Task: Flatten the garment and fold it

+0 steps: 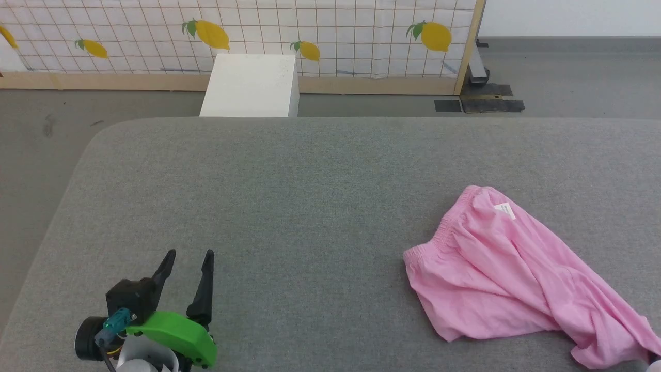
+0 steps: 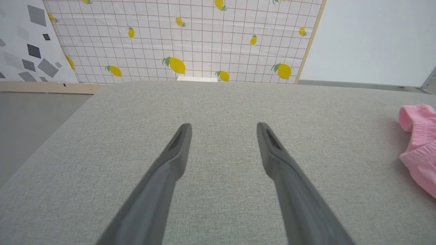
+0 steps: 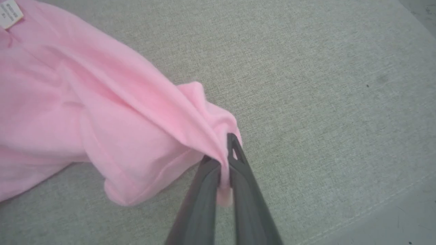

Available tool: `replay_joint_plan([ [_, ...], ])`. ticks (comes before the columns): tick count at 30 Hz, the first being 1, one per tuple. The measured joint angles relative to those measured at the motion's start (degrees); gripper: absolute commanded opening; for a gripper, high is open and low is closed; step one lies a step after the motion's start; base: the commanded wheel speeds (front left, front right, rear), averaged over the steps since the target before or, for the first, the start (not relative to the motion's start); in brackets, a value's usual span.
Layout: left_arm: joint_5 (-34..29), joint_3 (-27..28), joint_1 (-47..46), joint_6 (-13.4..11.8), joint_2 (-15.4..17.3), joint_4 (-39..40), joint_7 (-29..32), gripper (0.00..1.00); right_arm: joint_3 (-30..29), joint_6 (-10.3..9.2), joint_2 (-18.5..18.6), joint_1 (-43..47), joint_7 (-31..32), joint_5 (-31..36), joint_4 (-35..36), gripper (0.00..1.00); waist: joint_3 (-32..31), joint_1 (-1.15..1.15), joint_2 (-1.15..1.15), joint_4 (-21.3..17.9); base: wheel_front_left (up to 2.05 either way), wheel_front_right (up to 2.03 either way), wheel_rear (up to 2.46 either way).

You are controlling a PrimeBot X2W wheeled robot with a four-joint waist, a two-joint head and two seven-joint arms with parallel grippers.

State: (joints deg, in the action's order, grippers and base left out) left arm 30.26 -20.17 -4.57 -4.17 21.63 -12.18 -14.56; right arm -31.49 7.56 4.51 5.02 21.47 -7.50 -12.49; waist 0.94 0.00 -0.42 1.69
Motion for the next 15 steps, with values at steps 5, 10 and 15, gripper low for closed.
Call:
replay_joint_plan([
  [5, 0.02, 0.01, 0.01, -0.02, 0.00, -0.04, 0.00, 1.00, -0.22, 0.00, -0.94, -1.93, -12.49, 0.48, -1.59, 1.00, -0.33, 0.00, 0.00, 0.07, 0.00, 0.00, 0.00],
  [10, 0.09, 0.27, 0.63, -0.52, 0.01, 0.01, 0.00, 1.00, 1.98, 0.00, -1.09, -2.82, -18.97, 0.46, -0.35, 1.00, -0.97, 0.00, 0.00, -0.04, 0.00, 0.00, 0.00],
  [15, 0.15, 0.23, 1.13, -0.96, 0.02, 0.18, 0.00, 1.00, 8.57, 0.00, -1.13, -2.82, -13.83, -0.82, 2.74, 1.00, -1.79, 0.00, 0.00, -0.20, 0.00, 0.00, 0.00],
])
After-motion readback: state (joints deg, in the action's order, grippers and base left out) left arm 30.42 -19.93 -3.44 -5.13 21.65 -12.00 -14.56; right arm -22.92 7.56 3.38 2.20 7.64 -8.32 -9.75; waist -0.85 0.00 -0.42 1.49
